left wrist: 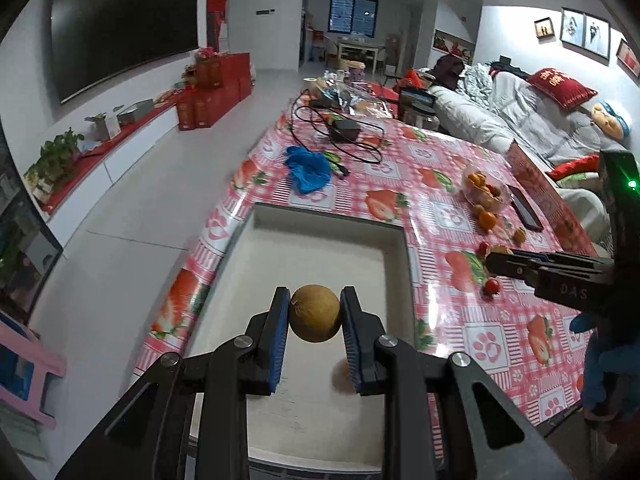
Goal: Organize fruits
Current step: 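Carry both fruits over the white tray and open both tools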
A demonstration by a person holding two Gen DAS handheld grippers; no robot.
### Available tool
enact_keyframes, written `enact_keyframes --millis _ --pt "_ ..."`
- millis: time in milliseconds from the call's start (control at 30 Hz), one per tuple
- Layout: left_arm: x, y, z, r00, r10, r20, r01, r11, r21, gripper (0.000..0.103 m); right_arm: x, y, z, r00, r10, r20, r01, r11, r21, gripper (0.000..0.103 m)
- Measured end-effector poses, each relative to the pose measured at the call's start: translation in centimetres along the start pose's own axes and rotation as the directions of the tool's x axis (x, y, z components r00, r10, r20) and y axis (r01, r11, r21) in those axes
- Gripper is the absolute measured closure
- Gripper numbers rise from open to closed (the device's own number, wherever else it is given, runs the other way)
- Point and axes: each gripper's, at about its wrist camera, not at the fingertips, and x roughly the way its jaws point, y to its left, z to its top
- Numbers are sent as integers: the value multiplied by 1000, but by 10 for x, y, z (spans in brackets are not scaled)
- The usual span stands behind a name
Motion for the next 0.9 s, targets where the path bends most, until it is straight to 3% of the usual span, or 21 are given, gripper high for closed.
enact_keyframes --millis 233,467,667,900 --pt "16 19 3 1000 8 -21 -9 999 -47 75 28 43 14 998 39 -43 -41 997 -68 77" --pt "54 25 -6 996 17 -92 -22 998 -58 75 63 69 16 992 69 -107 -79 992 -97 77" --pt "82 28 -20 986 15 -164 -26 997 -68 75 85 73 11 985 71 -156 -86 992 -94 77" --pt "90 29 -30 982 23 -186 -35 998 -57 75 99 74 5 979 66 -192 -85 992 -95 77"
